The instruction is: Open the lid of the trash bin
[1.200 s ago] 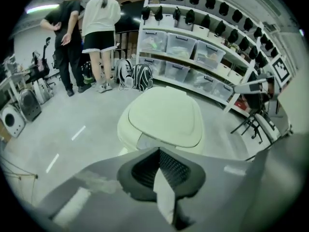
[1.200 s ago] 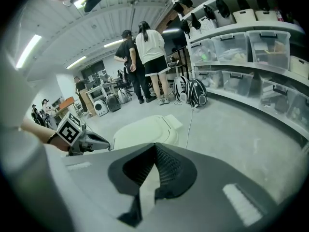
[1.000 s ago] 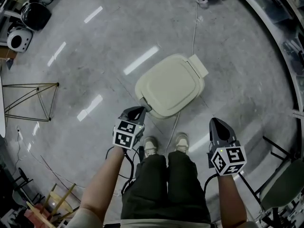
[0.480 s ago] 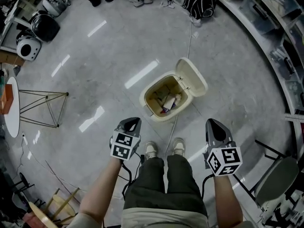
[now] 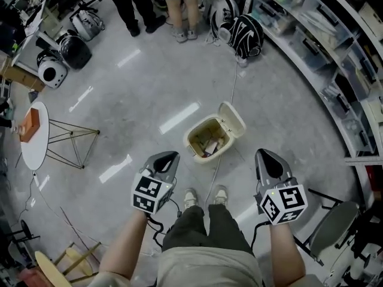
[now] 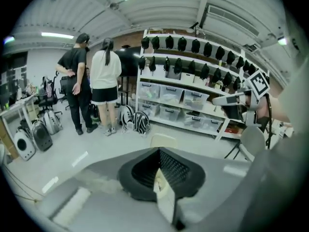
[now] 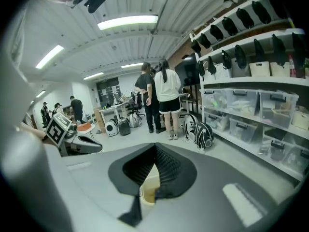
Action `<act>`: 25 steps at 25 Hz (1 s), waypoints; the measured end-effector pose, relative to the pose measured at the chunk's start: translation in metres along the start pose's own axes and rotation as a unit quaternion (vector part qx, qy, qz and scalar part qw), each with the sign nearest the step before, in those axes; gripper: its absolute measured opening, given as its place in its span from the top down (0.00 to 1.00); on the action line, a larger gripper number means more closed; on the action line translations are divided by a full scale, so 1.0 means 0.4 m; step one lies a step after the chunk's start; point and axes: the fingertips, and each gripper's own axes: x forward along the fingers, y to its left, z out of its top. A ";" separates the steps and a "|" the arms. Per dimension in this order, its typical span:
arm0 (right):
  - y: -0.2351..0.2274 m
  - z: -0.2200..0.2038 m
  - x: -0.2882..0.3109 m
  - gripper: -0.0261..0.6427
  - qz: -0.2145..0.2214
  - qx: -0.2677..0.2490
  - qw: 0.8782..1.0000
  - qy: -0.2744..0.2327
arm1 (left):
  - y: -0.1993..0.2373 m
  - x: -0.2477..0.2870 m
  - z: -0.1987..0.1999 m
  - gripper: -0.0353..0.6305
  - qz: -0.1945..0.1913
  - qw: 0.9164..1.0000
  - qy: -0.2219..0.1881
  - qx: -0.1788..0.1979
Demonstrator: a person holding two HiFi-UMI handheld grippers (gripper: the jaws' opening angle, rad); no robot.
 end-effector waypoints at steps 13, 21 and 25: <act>0.218 0.385 -0.203 0.96 0.045 -0.050 0.994 -0.091 | -0.064 -0.376 0.439 0.94 0.029 0.984 -0.145 0.103; 0.357 0.553 -0.315 0.96 0.094 -0.084 0.980 -0.152 | -0.140 -0.553 0.569 0.94 0.033 0.968 -0.203 0.145; 0.381 0.620 -0.369 0.96 0.110 -0.100 0.970 -0.191 | -0.177 -0.620 0.624 0.94 0.038 0.961 -0.235 0.144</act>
